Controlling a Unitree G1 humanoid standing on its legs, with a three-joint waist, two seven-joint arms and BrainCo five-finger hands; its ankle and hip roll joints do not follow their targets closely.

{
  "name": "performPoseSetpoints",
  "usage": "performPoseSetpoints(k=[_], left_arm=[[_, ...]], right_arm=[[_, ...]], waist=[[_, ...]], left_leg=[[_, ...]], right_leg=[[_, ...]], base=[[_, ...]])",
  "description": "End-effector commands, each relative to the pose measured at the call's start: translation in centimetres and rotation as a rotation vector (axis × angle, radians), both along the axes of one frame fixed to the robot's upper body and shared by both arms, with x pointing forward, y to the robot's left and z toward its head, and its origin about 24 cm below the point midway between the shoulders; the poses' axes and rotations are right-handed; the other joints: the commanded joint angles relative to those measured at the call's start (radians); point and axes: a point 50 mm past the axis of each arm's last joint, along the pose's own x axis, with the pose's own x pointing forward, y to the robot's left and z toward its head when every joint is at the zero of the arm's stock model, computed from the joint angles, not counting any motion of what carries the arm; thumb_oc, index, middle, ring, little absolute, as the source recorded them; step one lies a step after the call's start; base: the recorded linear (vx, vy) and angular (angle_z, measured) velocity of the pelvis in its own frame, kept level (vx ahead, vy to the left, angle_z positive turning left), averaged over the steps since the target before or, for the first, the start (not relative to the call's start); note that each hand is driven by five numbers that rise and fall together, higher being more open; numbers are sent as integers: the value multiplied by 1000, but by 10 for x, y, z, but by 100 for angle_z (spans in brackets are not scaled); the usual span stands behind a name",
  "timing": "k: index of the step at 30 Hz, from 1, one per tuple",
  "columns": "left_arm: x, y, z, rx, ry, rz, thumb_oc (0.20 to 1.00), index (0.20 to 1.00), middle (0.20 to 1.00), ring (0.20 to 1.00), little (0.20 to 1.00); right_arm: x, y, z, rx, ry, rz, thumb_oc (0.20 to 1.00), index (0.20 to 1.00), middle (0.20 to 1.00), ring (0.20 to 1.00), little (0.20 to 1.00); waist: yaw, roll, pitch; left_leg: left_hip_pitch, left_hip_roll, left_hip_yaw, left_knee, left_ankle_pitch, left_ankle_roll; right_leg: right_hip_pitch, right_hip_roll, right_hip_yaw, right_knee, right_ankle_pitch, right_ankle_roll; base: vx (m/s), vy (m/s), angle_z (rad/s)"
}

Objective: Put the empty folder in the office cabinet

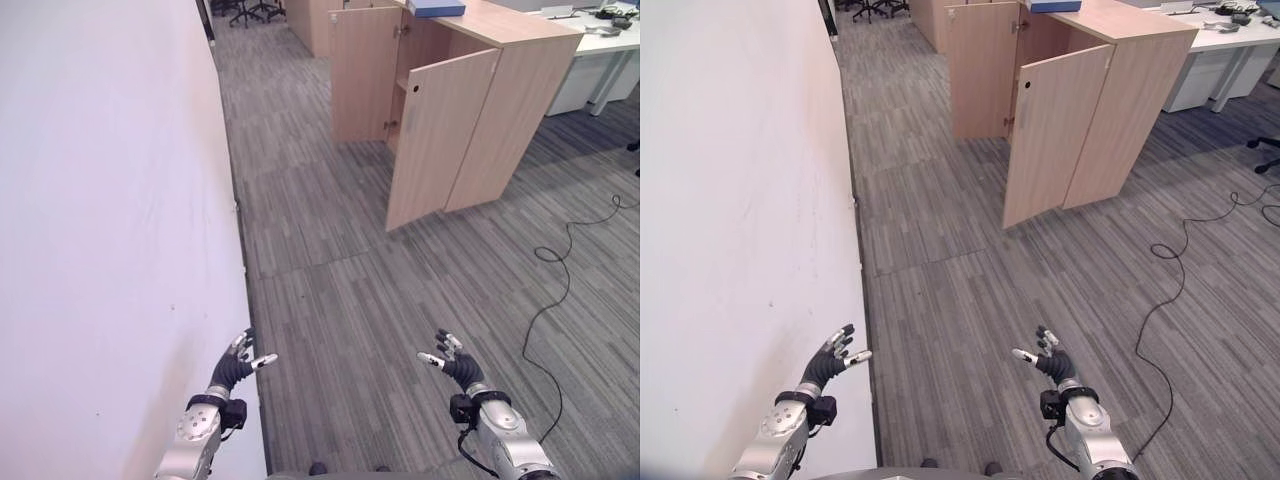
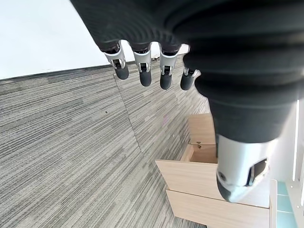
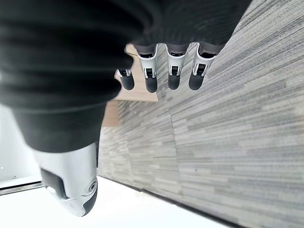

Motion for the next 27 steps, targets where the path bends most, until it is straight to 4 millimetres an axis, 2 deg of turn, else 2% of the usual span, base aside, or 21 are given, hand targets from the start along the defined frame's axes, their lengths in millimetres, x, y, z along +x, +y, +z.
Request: performPoseSetpoints(k=[1,4,7,8,14,27], left_arm=[[14,8,7,7,-49,14,1000,1000,1000,1000,1000],[12,8,4,9,-37,17,1000,1000,1000,1000,1000],[11,9,2,17,-24,19,1000,1000,1000,1000,1000],[10,9,2,19,-20,17,1000,1000,1000,1000,1000],[5,11,-4,36,13,16,1000,1000,1000,1000,1000],[3,15,-9,50,48,31,1000,1000,1000,1000,1000]], right_arm=[[14,-4,17,-3,-111,-15,1000,1000,1000,1000,1000],[13,-4,16,-1,-103,-18,1000,1000,1000,1000,1000],[11,-4,13,-4,-90,-23,1000,1000,1000,1000,1000],[11,-5,13,-3,-87,-25,1000,1000,1000,1000,1000],[2,-8,-1,-16,-11,-48,1000,1000,1000,1000,1000],[-2,-14,-4,-35,19,-52,1000,1000,1000,1000,1000]], waist=[[7,-50,-13],[5,-49,-13],[4,-49,-11],[4,-49,-11],[3,-48,-6],[2,-43,7]], left_leg=[[-8,39,-61,3,-71,-40],[-1,39,-62,3,-85,-39],[-8,37,-62,3,-72,-40],[0,38,-63,3,-85,-40],[0,40,-64,3,-85,-42],[-10,62,-83,3,-69,-58]], right_leg=[[7,-112,9,10,-50,108],[13,-111,9,11,-62,108],[6,-109,8,12,-51,106],[14,-108,7,12,-63,106],[12,-106,3,16,-63,105],[6,-83,-14,45,-89,83]], base=[[0,0,0],[39,-9,0],[-25,-7,0],[49,-17,1],[8,-2,0],[5,-41,5]])
